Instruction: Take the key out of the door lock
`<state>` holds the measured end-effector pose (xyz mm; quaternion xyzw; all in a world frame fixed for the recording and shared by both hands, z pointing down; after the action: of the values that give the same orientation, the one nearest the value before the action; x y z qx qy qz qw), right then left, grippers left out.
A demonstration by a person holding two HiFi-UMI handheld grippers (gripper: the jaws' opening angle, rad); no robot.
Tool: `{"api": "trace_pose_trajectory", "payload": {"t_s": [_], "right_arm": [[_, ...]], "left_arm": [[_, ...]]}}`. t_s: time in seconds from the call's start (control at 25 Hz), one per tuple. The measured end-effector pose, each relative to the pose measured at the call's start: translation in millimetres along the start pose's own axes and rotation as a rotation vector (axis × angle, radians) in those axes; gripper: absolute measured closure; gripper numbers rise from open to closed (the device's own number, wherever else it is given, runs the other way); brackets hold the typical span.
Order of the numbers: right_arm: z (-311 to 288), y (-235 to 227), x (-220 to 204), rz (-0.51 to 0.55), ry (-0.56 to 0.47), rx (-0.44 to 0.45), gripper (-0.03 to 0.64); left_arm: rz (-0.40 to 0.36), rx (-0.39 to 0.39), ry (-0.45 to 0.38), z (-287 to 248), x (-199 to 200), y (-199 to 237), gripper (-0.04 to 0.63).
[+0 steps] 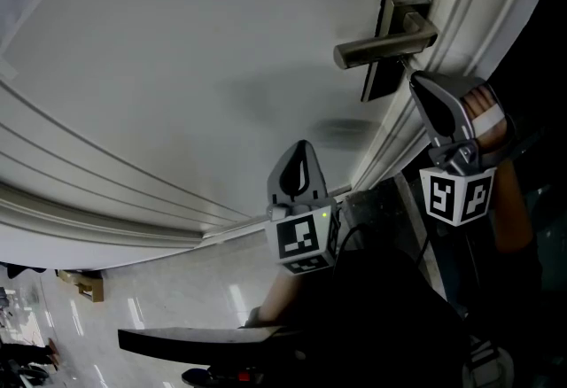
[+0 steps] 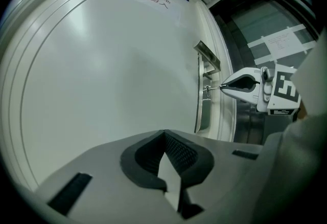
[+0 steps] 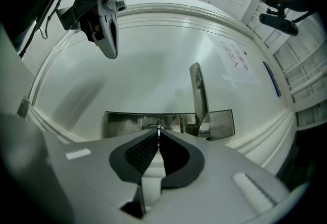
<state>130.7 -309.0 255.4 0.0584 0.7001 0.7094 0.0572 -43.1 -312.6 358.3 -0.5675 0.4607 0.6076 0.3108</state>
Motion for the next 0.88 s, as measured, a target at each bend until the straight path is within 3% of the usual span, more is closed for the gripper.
{"api": "trace_pose_trajectory", "payload": {"t_s": [0.88], "right_arm": [[2.2,2.1,-0.3,-0.002,0.006,-0.001,0.604]], "left_arm": [[-0.021,0.014,-0.003,3.3,-6.3,2.2,0.595]]}}
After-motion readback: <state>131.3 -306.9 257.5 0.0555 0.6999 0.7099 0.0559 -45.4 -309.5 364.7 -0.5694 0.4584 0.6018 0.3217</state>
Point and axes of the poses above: the fingertips, and each gripper's own axes: z backward along the fingers, y to its left, x out of its top, the point moved 3 cm from there along z, backward along the fingers, and after that the axes turned 3 degrees about y, right-handed, at the moved point
